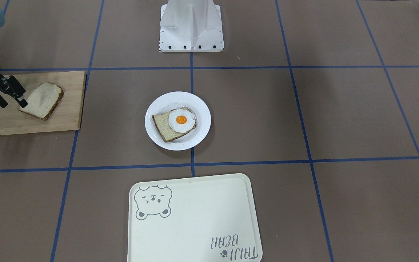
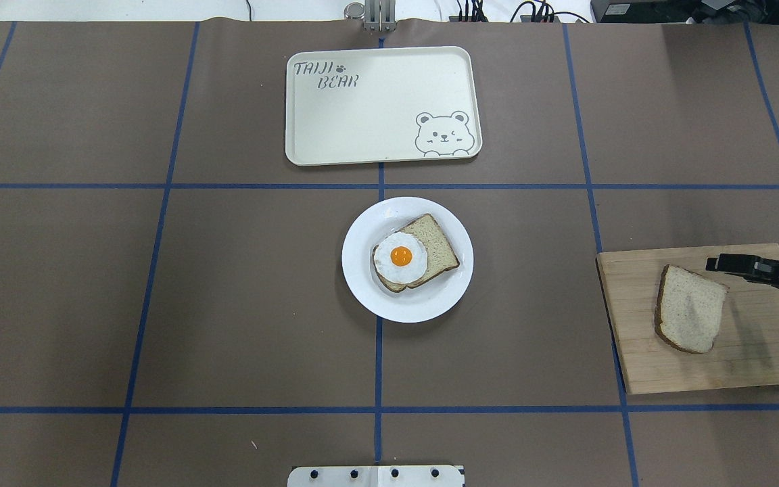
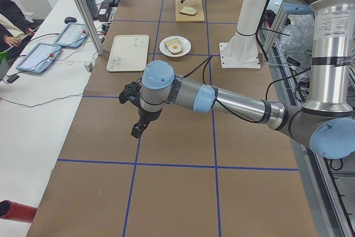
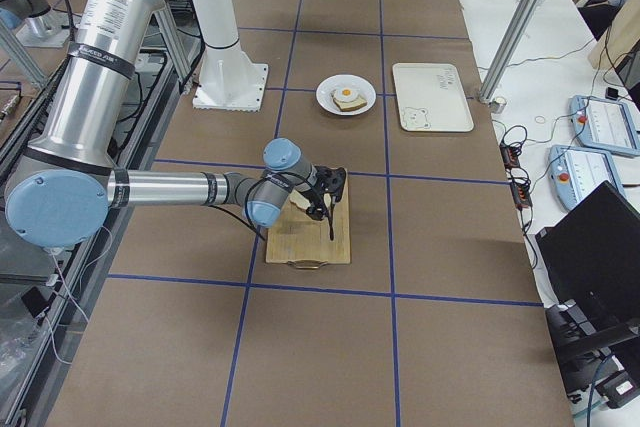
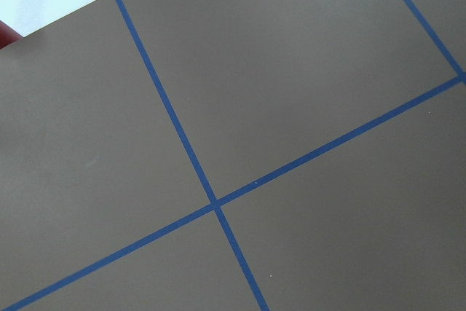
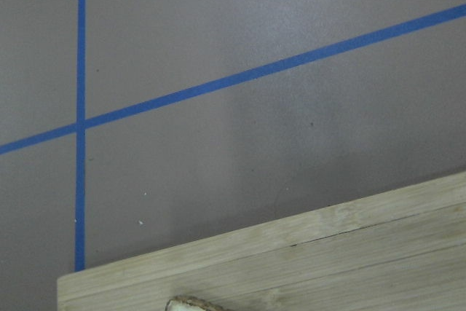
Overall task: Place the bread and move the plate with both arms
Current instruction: 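Lower the right gripper onto the bread slice on the wooden board and grasp it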
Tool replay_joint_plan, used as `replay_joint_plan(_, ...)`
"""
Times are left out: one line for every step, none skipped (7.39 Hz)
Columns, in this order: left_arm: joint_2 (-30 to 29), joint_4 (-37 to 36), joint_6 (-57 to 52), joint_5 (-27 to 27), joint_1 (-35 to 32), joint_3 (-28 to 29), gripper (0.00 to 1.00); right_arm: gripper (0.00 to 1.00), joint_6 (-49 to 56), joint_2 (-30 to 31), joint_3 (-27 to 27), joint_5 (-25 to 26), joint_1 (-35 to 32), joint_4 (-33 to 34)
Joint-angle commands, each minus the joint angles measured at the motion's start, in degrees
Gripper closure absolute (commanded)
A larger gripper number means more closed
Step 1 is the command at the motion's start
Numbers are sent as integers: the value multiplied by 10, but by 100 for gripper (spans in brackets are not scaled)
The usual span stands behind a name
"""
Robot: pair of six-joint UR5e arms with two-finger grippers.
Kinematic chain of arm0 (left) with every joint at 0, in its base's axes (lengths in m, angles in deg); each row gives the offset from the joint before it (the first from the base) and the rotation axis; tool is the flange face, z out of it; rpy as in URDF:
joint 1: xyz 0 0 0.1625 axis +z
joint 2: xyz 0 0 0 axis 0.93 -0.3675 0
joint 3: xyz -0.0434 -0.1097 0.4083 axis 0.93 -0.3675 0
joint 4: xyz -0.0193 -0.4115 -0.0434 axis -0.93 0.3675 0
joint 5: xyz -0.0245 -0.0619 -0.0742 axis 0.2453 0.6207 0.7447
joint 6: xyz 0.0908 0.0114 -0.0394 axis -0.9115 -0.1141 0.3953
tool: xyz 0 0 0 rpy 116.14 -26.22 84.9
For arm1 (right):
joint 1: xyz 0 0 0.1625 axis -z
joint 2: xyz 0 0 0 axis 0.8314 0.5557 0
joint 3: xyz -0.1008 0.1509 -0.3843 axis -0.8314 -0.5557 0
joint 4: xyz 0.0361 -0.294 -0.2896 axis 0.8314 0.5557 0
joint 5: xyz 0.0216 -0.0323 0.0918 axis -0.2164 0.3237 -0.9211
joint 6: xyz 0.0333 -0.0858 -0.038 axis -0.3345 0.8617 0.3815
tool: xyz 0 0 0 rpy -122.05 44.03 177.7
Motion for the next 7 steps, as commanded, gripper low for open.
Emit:
replay_joint_plan(1,1,0,0,0,0,2,28,-4,4,-5,50,45,5)
replay_joint_plan(1,1,0,0,0,1,2,29,-4,4,-4,73,62,17)
replay_joint_plan(1,1,0,0,0,3,2,29,-4,4,-5,80,70,20)
replay_joint_plan(0,1,1,0,0,3,2,29,-4,6,-5,81,72,20)
replay_joint_plan(0,1,1,0,0,3,2,30,-4,11,-5,84,74,21)
replay_joint_plan(0,1,1,0,0,2,2,40,-4,11,-6,86,76,21)
replay_joint_plan(0,1,1,0,0,2,2,67,-3,11,-7,86,77,21)
